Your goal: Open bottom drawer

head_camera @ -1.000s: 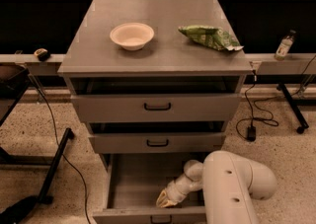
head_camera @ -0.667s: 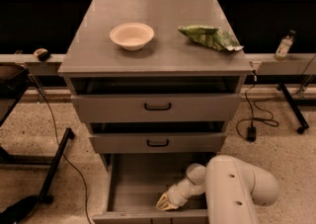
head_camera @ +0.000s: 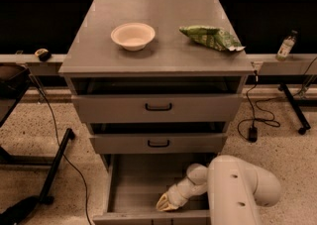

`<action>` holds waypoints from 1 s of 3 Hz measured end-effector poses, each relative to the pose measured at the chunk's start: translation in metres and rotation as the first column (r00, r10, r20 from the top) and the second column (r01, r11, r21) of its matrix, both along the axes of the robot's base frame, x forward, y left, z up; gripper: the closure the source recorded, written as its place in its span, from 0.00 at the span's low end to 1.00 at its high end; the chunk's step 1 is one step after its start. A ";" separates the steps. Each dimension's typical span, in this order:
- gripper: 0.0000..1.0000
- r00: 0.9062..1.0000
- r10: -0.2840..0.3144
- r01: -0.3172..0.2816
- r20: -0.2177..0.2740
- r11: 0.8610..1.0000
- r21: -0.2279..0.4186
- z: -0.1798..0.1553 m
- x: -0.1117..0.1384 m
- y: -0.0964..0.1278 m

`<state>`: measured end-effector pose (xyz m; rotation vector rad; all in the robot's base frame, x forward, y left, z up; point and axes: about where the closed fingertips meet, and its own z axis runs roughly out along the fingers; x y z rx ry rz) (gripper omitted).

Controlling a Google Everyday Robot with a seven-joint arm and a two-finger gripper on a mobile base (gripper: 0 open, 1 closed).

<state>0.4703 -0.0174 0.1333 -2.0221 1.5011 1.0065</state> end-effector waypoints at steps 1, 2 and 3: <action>1.00 0.999 -0.036 0.034 0.030 0.998 0.044 0.031 -0.013 -0.005; 1.00 0.999 -0.036 0.034 0.030 0.998 0.045 0.032 -0.008 -0.004; 1.00 0.992 -0.076 0.067 0.103 0.994 0.088 0.058 -0.005 -0.008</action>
Offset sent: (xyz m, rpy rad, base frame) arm -0.0717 -0.0251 0.0677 0.1444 -0.0028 -0.0967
